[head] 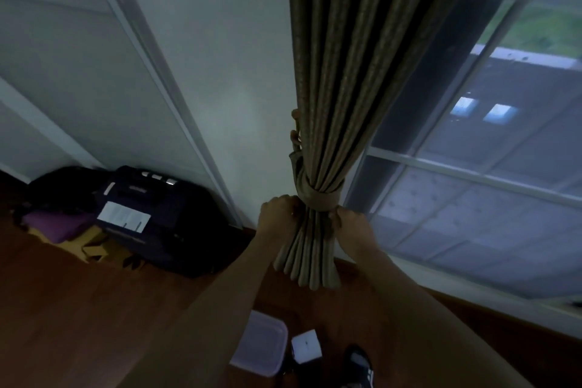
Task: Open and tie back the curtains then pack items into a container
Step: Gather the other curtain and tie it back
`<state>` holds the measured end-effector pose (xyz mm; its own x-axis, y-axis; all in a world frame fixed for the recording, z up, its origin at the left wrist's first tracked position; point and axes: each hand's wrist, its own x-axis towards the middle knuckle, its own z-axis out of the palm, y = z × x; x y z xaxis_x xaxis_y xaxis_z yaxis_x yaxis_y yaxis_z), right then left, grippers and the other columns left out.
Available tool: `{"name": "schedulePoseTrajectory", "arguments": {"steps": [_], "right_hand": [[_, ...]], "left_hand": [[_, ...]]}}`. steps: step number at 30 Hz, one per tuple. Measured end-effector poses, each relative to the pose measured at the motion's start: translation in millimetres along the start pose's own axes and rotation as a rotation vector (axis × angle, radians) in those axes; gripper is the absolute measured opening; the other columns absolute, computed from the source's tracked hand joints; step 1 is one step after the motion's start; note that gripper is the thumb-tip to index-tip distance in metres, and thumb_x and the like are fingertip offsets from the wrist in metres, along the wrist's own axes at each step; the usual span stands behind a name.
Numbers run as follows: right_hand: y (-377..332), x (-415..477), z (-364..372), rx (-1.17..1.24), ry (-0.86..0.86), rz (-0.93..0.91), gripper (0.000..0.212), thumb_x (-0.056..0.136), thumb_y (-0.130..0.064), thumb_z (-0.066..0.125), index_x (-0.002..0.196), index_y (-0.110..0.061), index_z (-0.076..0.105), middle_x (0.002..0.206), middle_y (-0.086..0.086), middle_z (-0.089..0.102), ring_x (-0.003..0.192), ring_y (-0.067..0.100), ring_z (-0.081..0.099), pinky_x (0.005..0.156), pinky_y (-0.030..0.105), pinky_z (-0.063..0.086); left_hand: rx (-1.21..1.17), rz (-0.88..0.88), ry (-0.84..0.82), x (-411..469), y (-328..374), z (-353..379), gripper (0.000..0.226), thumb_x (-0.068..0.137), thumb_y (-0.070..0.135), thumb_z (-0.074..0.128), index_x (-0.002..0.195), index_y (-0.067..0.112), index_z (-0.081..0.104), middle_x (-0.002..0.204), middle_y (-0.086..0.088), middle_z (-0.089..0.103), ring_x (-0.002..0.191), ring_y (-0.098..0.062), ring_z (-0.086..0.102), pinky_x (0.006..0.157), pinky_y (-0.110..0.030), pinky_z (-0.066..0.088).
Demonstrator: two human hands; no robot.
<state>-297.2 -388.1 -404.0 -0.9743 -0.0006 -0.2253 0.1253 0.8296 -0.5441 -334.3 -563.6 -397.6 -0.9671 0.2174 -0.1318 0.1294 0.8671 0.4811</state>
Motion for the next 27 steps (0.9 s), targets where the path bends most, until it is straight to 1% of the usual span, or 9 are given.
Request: {"name": "schedulePoseTrajectory", "arguments": {"steps": [3,7,9,14,16,19,21,24,27], "right_hand": [[2,-10,3,-0.060,-0.011,0.059,0.027,0.094,-0.044,0.050,0.107,-0.021,0.055,0.089,0.002,0.064,0.081,0.022,0.063,0.068,0.032,0.050],[12,-12,23,-0.169,-0.061,0.126,0.033,0.091,-0.052,0.053,0.102,-0.022,0.056,0.084,-0.004,0.060,0.077,0.018,0.061,0.069,0.032,0.053],[7,-15,23,-0.208,-0.047,0.120,0.031,0.093,-0.048,0.051,0.098,-0.019,0.058,0.085,-0.001,0.062,0.078,0.021,0.063,0.068,0.032,0.053],[4,-14,26,-0.275,-0.006,0.088,0.025,0.101,-0.017,0.037,0.105,-0.009,0.061,0.099,0.011,0.066,0.088,0.029,0.065,0.077,0.040,0.055],[2,-13,29,-0.254,-0.011,0.060,0.025,0.100,-0.015,0.038,0.102,-0.009,0.062,0.098,0.011,0.067,0.085,0.027,0.065,0.076,0.038,0.056],[-3,-5,23,-0.208,-0.149,0.075,0.025,0.100,-0.019,0.041,0.105,-0.007,0.063,0.102,0.012,0.067,0.090,0.028,0.065,0.078,0.036,0.054],[-5,-10,13,-0.110,-0.213,0.094,0.024,0.096,-0.026,0.048,0.106,-0.008,0.061,0.100,0.010,0.066,0.090,0.028,0.065,0.080,0.039,0.055],[-10,-31,-11,0.049,0.069,0.012,0.024,0.094,-0.023,0.052,0.114,-0.013,0.061,0.099,0.009,0.067,0.090,0.028,0.065,0.076,0.034,0.052],[-32,-45,-46,0.271,0.497,-0.201,0.036,0.098,-0.027,0.052,0.130,-0.011,0.055,0.118,0.009,0.065,0.109,0.023,0.061,0.088,0.030,0.048]], "left_hand": [[-0.010,-0.002,-0.055,-3,-14,4,0.029,0.088,0.032,0.049,0.109,0.018,0.063,0.108,-0.007,0.059,0.102,-0.029,0.055,0.087,-0.040,0.044],[0.006,-0.041,-0.152,2,-37,35,0.037,0.090,0.037,0.056,0.125,0.024,0.060,0.122,-0.008,0.053,0.113,-0.031,0.044,0.095,-0.042,0.038],[0.011,-0.021,-0.157,1,-36,34,0.030,0.090,0.034,0.057,0.115,0.021,0.067,0.118,-0.006,0.058,0.113,-0.030,0.046,0.094,-0.039,0.037],[0.109,-0.029,0.085,-2,-15,33,0.033,0.079,0.030,0.043,0.077,0.016,0.073,0.091,-0.004,0.067,0.104,-0.027,0.051,0.104,-0.045,0.028],[0.152,-0.044,0.099,-5,-9,37,0.028,0.085,0.024,0.046,0.081,0.016,0.073,0.091,-0.005,0.065,0.103,-0.027,0.052,0.107,-0.045,0.026],[0.081,-0.094,0.048,-7,-2,29,0.024,0.090,0.020,0.047,0.089,0.017,0.071,0.096,-0.004,0.063,0.102,-0.023,0.057,0.115,-0.045,0.013],[-0.049,-0.129,-0.015,-12,-4,22,0.026,0.090,0.023,0.049,0.110,0.021,0.066,0.107,-0.001,0.063,0.111,-0.021,0.055,0.116,-0.052,0.004],[-0.202,-0.059,0.077,-23,-9,0,0.052,0.084,0.017,0.053,0.135,0.022,0.050,0.120,-0.002,0.058,0.118,-0.022,0.052,0.113,-0.056,0.021],[-0.357,0.198,0.427,-25,5,-37,0.043,0.088,0.020,0.053,0.130,0.011,0.055,0.110,-0.006,0.059,0.103,-0.015,0.056,0.094,-0.036,0.046]]}}
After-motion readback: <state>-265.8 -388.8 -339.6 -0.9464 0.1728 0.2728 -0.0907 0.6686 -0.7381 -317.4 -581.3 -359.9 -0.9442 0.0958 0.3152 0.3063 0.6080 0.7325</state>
